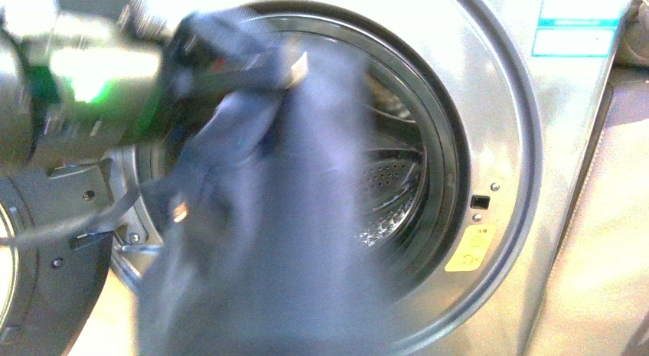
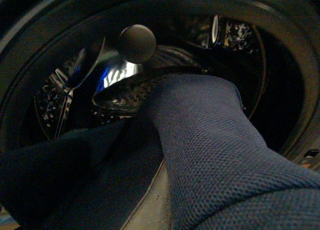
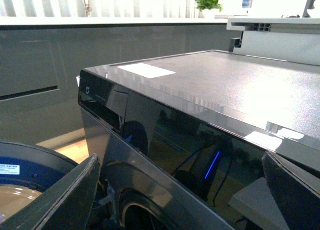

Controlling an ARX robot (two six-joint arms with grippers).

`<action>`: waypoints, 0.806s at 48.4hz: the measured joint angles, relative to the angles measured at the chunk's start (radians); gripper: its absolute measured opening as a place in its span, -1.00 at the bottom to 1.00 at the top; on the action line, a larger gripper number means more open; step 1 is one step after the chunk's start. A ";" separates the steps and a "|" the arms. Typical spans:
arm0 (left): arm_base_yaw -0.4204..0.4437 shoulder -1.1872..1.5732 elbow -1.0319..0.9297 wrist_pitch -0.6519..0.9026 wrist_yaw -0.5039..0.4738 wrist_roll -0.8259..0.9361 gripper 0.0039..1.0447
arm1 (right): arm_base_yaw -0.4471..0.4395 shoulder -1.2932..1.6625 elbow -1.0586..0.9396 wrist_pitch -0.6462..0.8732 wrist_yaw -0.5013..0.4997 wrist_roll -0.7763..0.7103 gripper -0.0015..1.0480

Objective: Put clothes into washing machine

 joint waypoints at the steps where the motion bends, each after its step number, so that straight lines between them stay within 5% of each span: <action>1: 0.003 0.012 0.000 0.007 -0.002 -0.003 -0.89 | 0.000 0.000 0.000 0.000 0.000 0.000 0.85; 24: 0.005 0.265 0.070 0.146 -0.048 -0.008 -0.89 | 0.000 0.000 0.000 0.000 0.000 0.000 0.85; 39: -0.013 0.514 0.302 0.175 -0.117 0.077 -0.89 | 0.000 0.000 0.000 0.000 0.000 0.000 0.85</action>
